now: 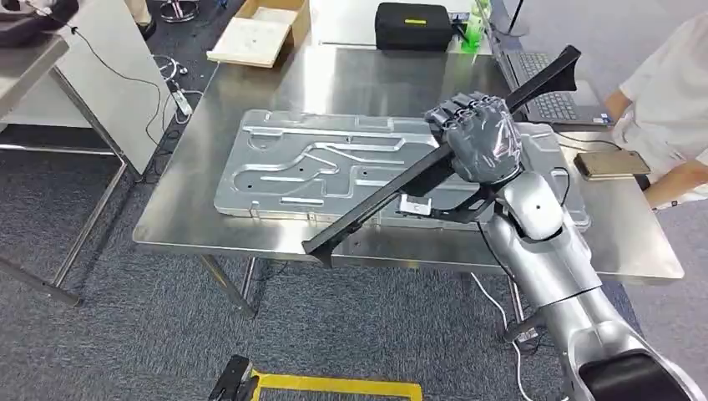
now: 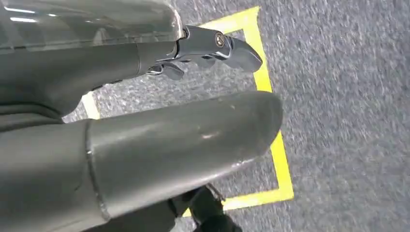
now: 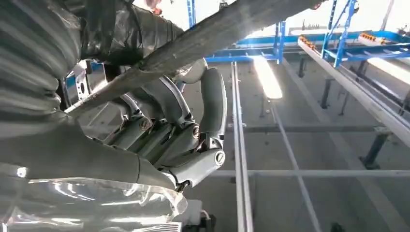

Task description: Take the parts from the cabinet and place them on the table.

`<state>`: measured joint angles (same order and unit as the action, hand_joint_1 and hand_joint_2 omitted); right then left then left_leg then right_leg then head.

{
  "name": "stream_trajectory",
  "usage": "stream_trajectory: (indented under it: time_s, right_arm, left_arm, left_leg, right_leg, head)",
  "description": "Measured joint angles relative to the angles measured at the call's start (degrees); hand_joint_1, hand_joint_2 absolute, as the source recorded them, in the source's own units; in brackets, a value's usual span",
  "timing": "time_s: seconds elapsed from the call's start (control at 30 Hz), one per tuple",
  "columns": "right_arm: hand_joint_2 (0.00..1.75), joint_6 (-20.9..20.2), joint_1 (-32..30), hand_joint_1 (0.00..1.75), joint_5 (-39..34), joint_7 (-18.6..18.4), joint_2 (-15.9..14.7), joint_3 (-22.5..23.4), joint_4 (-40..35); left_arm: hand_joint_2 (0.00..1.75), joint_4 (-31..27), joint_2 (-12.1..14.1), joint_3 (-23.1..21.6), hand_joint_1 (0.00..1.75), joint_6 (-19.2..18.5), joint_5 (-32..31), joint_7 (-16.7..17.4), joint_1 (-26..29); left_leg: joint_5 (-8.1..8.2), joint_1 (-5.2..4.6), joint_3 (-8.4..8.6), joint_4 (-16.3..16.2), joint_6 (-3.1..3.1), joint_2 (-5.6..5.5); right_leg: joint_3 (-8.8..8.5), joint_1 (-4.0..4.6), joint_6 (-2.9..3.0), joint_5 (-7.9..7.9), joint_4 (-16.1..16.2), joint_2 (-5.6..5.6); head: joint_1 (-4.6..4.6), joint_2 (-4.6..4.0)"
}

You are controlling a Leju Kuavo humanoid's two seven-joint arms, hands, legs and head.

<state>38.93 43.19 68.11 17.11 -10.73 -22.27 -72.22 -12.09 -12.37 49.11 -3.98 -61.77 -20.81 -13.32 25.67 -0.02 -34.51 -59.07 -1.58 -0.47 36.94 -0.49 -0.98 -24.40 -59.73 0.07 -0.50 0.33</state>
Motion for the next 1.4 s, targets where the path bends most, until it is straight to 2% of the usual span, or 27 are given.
stream_trajectory:
  time_s: [0.07, 0.13, 0.17, 0.23, 0.27, 0.3, 0.33, 0.4, 0.43, 0.47, 0.53, 0.63, 0.67, 0.73, 0.77, 0.8, 0.83, 0.87, 0.93, 0.97, 1.07, 1.17, 1.23, 1.3, 1.33, 1.37, 1.4]
  right_arm:
    - [1.75, 0.0, 0.0, 1.75, 0.0, 0.0, 0.0, 0.0, 0.0]
    - [1.75, 0.0, 0.1, 1.75, 0.0, 0.0, 0.0, 0.0, 0.0]
    - [1.75, 0.0, 0.2, 1.75, 0.0, 0.0, 0.0, 0.0, 0.0]
    - [1.75, 0.0, 0.1, 1.75, 0.0, 0.0, 0.0, 0.0, 0.0]
    - [1.75, 0.0, 0.1, 1.75, 0.0, 0.1, 0.0, -0.1, 0.1]
    - [1.75, 0.0, 0.1, 1.75, 0.0, 0.1, 0.0, -0.1, 0.3]
    - [1.75, 0.0, 0.1, 1.75, 0.0, 0.1, 0.0, -0.2, 0.3]
    - [1.75, 0.0, 0.2, 1.75, 0.0, 0.2, 0.0, -0.2, 0.3]
    - [1.75, 0.0, 0.2, 1.75, 0.0, 0.2, 0.0, -0.2, 0.3]
    - [1.75, 0.0, 0.4, 1.75, 0.0, 0.2, 0.0, -0.2, 0.3]
    - [1.75, 0.1, 0.5, 1.75, 0.0, 0.2, 0.0, -0.3, 0.5]
    - [1.75, 0.1, 0.6, 1.75, 0.0, 0.2, 0.0, -0.3, 0.5]
    - [1.75, 0.1, 0.8, 1.75, 0.0, 0.2, 0.0, -0.3, 0.5]
    - [1.75, 0.1, 0.9, 1.75, 0.0, 0.2, 0.0, -0.3, 0.6]
    - [1.75, 0.1, 0.7, 1.75, 0.0, 0.2, 0.0, -0.4, 0.7]
    - [1.75, 0.1, 0.5, 1.75, 0.0, 0.2, 0.0, -0.4, 0.8]
    - [1.75, 0.1, 0.4, 1.75, 0.0, 0.2, 0.0, -0.4, 0.9]
    - [1.75, 0.1, 0.5, 1.75, 0.0, 0.2, 0.0, -0.4, 0.9]
    - [1.75, 0.2, 0.7, 1.75, 0.0, 0.2, 0.0, -0.4, 0.9]
    - [1.75, 0.2, 0.8, 1.75, 0.0, 0.1, 0.0, -0.4, 0.9]
    - [1.75, 0.2, 0.7, 1.75, -0.1, 0.1, 0.0, -0.4, 0.9]
    - [1.75, 0.2, 0.7, 1.75, -0.1, 0.1, 0.0, -0.4, 0.9]
    - [1.75, 0.2, 0.7, 1.75, -0.1, 0.1, 0.0, -0.4, 0.9]
    - [1.75, 0.2, 0.5, 1.75, -0.1, 0.1, 0.0, -0.4, 1.0]
    - [1.75, 0.2, 0.4, 1.75, -0.1, 0.1, 0.0, -0.4, 1.0]
    - [1.75, 0.2, 0.3, 1.75, -0.1, 0.1, 0.0, -0.4, 1.0]
    - [1.75, 0.2, 0.3, 1.75, -0.1, 0.1, 0.0, -0.4, 1.0]
  left_arm:
    - [0.0, 0.0, 0.0, 0.0, 0.0, 0.0, 0.0, 0.0, 0.0]
    - [0.0, 0.0, 0.0, 0.0, 0.0, 0.0, 0.0, 0.0, 0.0]
    - [0.0, 0.0, 0.0, 0.0, 0.0, 0.0, 0.0, 0.0, 0.0]
    - [0.0, 0.0, 0.0, 0.0, 0.0, 0.0, 0.0, -0.1, 0.0]
    - [0.0, 0.0, 0.0, 0.0, 0.0, 0.0, 0.0, -0.1, 0.1]
    - [0.0, 0.0, 0.0, 0.0, 0.0, -0.1, 0.0, -0.1, 0.2]
    - [0.0, 0.0, 0.0, 0.0, 0.0, -0.1, 0.0, -0.1, 0.2]
    - [0.0, 0.0, 0.0, 0.0, 0.0, -0.1, 0.0, -0.2, 0.1]
    - [0.0, 0.0, 0.0, 0.0, 0.0, -0.1, 0.0, -0.2, 0.1]
    - [0.0, 0.0, 0.0, 0.0, 0.0, -0.1, 0.0, -0.2, -0.1]
    - [0.0, 0.0, 0.0, 0.0, 0.0, -0.1, 0.0, -0.3, 0.0]
    - [0.0, 0.0, 0.0, -0.1, 0.0, 0.0, 0.0, -0.3, 0.0]
    - [0.0, 0.0, 0.0, -0.1, 0.0, -0.1, 0.0, -0.3, -0.1]
    - [0.0, 0.0, 0.0, -0.1, 0.0, -0.1, 0.0, -0.4, -0.2]
    - [0.0, 0.0, 0.0, -0.1, 0.0, 0.0, 0.0, -0.4, -0.1]
    - [0.0, 0.0, 0.0, -0.1, 0.0, 0.0, 0.0, -0.4, -0.1]
    - [0.0, 0.0, 0.0, -0.1, 0.0, -0.1, 0.0, -0.4, -0.1]
    - [0.0, 0.0, 0.0, -0.1, 0.0, -0.1, 0.0, -0.4, 0.0]
    - [0.0, 0.0, -0.1, -0.1, 0.0, -0.1, 0.0, -0.4, 0.1]
    - [0.0, 0.0, -0.1, -0.1, 0.0, -0.1, 0.0, -0.4, 0.0]
    - [0.0, 0.0, -0.1, -0.1, 0.0, 0.0, 0.0, -0.4, 0.0]
    - [0.0, 0.0, 0.0, -0.1, 0.0, 0.0, 0.0, -0.4, -0.1]
    - [0.0, 0.0, 0.0, -0.1, 0.0, 0.0, 0.0, -0.4, 0.0]
    - [0.0, 0.0, 0.0, -0.1, 0.0, 0.0, 0.0, -0.4, 0.2]
    - [0.0, 0.0, 0.0, -0.1, 0.0, 0.0, 0.0, -0.4, 0.2]
    - [0.0, 0.0, 0.0, -0.1, 0.0, 0.0, 0.0, -0.4, 0.2]
    - [0.0, 0.0, 0.0, -0.1, 0.0, 0.0, 0.0, -0.4, 0.2]
  left_leg:
    - [0.08, 0.06, 0.18, 0.2, 0.35, 0.02]
    - [1.44, 0.17, -0.39, -1.5, 1.12, 0.09]
    - [3.2, 0.2, -1.77, -4.6, 1.32, 0.13]
    - [7.15, 0.35, -6.45, -13.8, 1.63, 0.14]
    - [7.92, 0.37, -8.46, -17.2, 1.73, 0.14]
    - [7.23, 0.39, -9.13, -17.9, 1.73, 0.14]
    - [5.25, 0.4, -8.44, -15.8, 1.66, 0.14]
    - [-0.57, 0.39, -3.88, -5.8, 1.17, 0.14]
    - [-2.25, 0.37, -1.96, -1.3, 0.79, 0.15]
    - [-1.35, 0.06, -1.32, -0.3, 0.68, 0.11]
    - [-1.46, -0.02, -1.39, 0.1, 0.49, 0.05]
    - [-1.88, 0.3, -0.63, 1.1, -0.54, 0.03]
    - [-1.86, 0.33, -0.51, 1.2, -0.94, 0.05]
    - [-1.54, 0.28, -0.48, 1.2, -1.45, 0.05]
    - [-1.38, 0.23, -0.43, 1.1, -1.52, 0.05]
    - [-1.23, 0.23, -0.35, 1.0, -1.47, 0.04]
    - [-1.02, 0.23, -0.19, 0.9, -1.46, 0.02]
    - [-0.73, 0.23, 0.04, 0.7, -1.27, -0.01]
    - [-0.14, 0.23, 0.61, 0.4, -0.9, -0.02]
    - [0.15, -0.2, 0.47, 0.2, -0.54, -0.02]
    - [0.14, -0.04, 0.64, 0.5, 0.13, 0.03]
    - [1.9, -0.08, -0.05, -1.7, 1.09, 0.13]
    - [5.94, 0.33, -4.39, -10.4, 1.49, 0.12]
    - [7.55, 0.5, -8.28, -16.9, 1.81, 0.12]
    - [6.33, 0.61, -8.5, -16.6, 1.87, 0.13]
    - [4.25, 0.66, -7.59, -14.0, 1.86, 0.14]
    - [1.33, 0.7, -5.5, -9.4, 1.76, 0.14]
  right_leg:
    - [0.02, 0.08, 0.52, -0.11, 0.0, 0.07]
    - [-0.67, -0.41, 1.23, 0.02, 0.7, 0.01]
    - [-0.77, -0.43, 1.7, -0.09, 0.7, -0.08]
    - [-0.92, -0.33, 2.0, -0.3, 0.7, -0.12]
    - [-0.96, -0.3, 2.05, -0.37, 0.6, -0.11]
    - [-1.05, -0.3, 2.04, -0.44, 0.6, -0.09]
    - [-1.23, -0.3, 1.96, -0.57, 0.6, -0.05]
    - [-1.91, -0.3, 1.68, -0.95, 0.6, 0.0]
    - [-2.09, -0.3, 1.43, -1.18, 0.6, -0.01]
    - [-1.88, 0.01, 1.17, -1.25, 0.5, 0.0]
    - [-1.75, -0.22, 0.53, -1.05, 0.6, -0.01]
    - [-1.84, -0.39, -0.42, -1.83, 0.0, -0.06]
    - [-0.72, -0.36, -0.59, -3.24, -2.3, -0.05]
    - [3.69, -0.35, -0.92, -6.89, -10.7, -0.04]
    - [6.08, -0.37, -1.09, -8.06, -14.7, -0.05]
    - [7.44, -0.41, -1.18, -7.81, -16.5, -0.05]
    - [7.19, -0.43, -1.18, -6.23, -15.3, -0.06]
    - [5.74, -0.44, -1.08, -3.57, -11.8, -0.06]
    - [0.97, -0.41, -0.58, 1.54, -1.8, -0.08]
    - [0.0, 0.07, -0.23, 0.39, -0.1, -0.05]
    - [0.02, 0.26, 0.42, 0.33, 0.3, 0.1]
    - [-0.85, -0.51, 1.45, 0.34, 1.1, -0.04]
    - [-1.08, -0.42, 1.95, 0.13, 1.1, -0.11]
    - [-1.19, -0.38, 2.02, -0.1, 1.1, -0.1]
    - [-1.36, -0.38, 1.97, -0.24, 1.0, -0.07]
    - [-1.56, -0.39, 1.93, -0.39, 1.0, -0.04]
    - [-1.85, -0.42, 1.77, -0.62, 0.9, -0.02]
  head:
    - [0.0, 0.0]
    - [-0.02, 0.0]
    - [-0.04, 0.0]
    - [-0.02, 0.0]
    - [-0.02, 0.0]
    - [-0.02, 0.0]
    - [-0.04, 0.0]
    - [-0.04, 0.0]
    - [-0.02, 0.0]
    - [-0.02, 0.0]
    - [0.0, 0.0]
    - [-0.02, 0.0]
    - [0.02, 0.0]
    - [0.0, 0.0]
    - [0.02, 0.0]
    - [-0.02, 0.0]
    - [0.02, 0.0]
    - [0.0, 0.0]
    - [0.02, 0.0]
    - [0.0, 0.0]
    - [-0.04, 0.0]
    - [-0.02, 0.0]
    - [-0.04, 0.0]
    - [-0.04, 0.0]
    - [-0.02, 0.0]
    - [-0.04, 0.0]
    - [-0.02, 0.0]
